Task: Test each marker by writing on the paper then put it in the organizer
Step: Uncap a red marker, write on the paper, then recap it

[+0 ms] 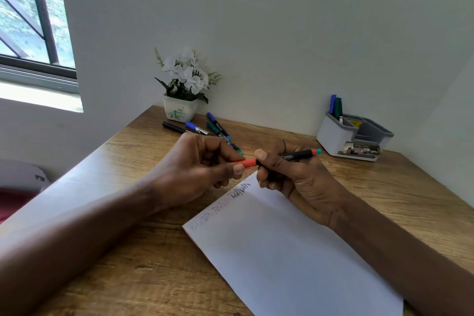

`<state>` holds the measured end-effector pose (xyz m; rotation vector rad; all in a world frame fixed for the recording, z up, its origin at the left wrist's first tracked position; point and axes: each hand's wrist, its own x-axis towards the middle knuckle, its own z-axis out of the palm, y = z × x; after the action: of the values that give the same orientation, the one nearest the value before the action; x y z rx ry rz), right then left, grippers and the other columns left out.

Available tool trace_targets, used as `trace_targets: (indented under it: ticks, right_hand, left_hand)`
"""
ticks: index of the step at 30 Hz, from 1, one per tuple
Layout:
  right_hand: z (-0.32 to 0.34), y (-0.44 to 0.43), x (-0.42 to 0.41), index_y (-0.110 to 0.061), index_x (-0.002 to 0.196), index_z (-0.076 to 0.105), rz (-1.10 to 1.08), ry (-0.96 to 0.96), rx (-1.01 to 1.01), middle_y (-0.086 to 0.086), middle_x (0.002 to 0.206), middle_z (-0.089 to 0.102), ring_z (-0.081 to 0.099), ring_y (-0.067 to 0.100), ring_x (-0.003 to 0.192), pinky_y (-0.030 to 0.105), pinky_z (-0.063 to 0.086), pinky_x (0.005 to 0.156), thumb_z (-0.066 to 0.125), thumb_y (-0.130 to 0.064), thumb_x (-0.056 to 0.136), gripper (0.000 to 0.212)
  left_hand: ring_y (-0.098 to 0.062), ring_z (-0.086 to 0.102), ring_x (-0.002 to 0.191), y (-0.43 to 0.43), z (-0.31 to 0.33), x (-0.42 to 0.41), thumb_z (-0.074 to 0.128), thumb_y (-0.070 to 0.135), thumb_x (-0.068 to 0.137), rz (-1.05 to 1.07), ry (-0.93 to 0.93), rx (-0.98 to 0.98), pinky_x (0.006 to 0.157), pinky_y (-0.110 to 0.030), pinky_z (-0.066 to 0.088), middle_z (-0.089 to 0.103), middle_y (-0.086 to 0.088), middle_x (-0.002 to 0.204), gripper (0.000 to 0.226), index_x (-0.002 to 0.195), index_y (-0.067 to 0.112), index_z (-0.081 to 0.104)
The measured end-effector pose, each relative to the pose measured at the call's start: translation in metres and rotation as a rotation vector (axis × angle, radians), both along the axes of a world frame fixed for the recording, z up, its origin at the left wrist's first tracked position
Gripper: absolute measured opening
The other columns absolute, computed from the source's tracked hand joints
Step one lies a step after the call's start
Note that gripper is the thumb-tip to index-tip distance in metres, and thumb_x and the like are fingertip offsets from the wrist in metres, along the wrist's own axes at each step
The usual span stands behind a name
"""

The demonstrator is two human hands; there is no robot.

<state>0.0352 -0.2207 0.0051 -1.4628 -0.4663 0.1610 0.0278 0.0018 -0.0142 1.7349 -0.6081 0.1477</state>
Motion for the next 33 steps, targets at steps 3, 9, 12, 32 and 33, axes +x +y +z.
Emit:
trace_targets:
  ticks: [3, 9, 12, 32, 33]
  right_hand:
    - [0.0, 0.001, -0.001, -0.017, 0.069, 0.073, 0.018, -0.042, -0.013, 0.011, 0.068, 0.072, 0.066, 0.02, 0.059, 0.023, 0.051, 0.053, 0.074, -0.017, 0.084, 0.015]
    - [0.01, -0.008, 0.001, -0.01, 0.097, 0.073, -0.015, -0.129, -0.043, 0.013, 0.079, 0.075, 0.07, 0.024, 0.067, 0.025, 0.051, 0.055, 0.07, -0.033, 0.09, 0.024]
    - [0.015, -0.024, 0.005, -0.011, 0.109, 0.073, -0.124, -0.193, -0.033, 0.018, 0.095, 0.077, 0.071, 0.025, 0.079, 0.026, 0.048, 0.057, 0.064, -0.033, 0.094, 0.028]
    - [0.088, -0.153, 0.095, -0.036, 0.141, 0.044, -1.161, -0.57, -0.379, 0.001, 0.088, 0.075, 0.07, 0.005, 0.077, 0.01, 0.05, 0.071, 0.074, -0.012, 0.086, 0.066]
    - [0.094, -0.161, 0.103, -0.034, 0.145, 0.042, -1.21, -0.59, -0.41, 0.0, 0.087, 0.073, 0.067, 0.001, 0.074, 0.004, 0.046, 0.067, 0.072, -0.012, 0.087, 0.069]
  left_hand:
    - [-0.018, 0.069, 0.068, 0.0, 0.001, 0.0, 0.08, 0.024, 0.079, -0.002, -0.011, 0.02, 0.064, -0.029, 0.056, 0.075, -0.009, 0.082, 0.025, 0.099, 0.01, 0.077]
    - [-0.013, 0.072, 0.082, -0.001, 0.002, 0.003, 0.073, 0.042, 0.089, 0.073, -0.096, 0.09, 0.072, -0.034, 0.059, 0.077, 0.001, 0.093, 0.025, 0.105, 0.024, 0.076]
    - [0.01, 0.064, 0.091, 0.003, 0.0, 0.008, 0.053, 0.073, 0.087, 0.335, -0.32, 0.484, 0.077, -0.028, 0.055, 0.073, 0.017, 0.114, 0.056, 0.123, 0.033, 0.066]
    - [-0.007, 0.015, 0.152, 0.012, -0.005, 0.026, 0.004, 0.09, 0.066, 0.19, -0.084, 1.161, 0.123, -0.034, 0.013, 0.005, 0.012, 0.169, 0.112, 0.162, 0.033, 0.009]
    - [-0.006, 0.014, 0.152, 0.013, -0.006, 0.027, 0.003, 0.091, 0.065, 0.185, -0.084, 1.155, 0.123, -0.034, 0.013, 0.004, 0.013, 0.168, 0.112, 0.162, 0.033, 0.009]
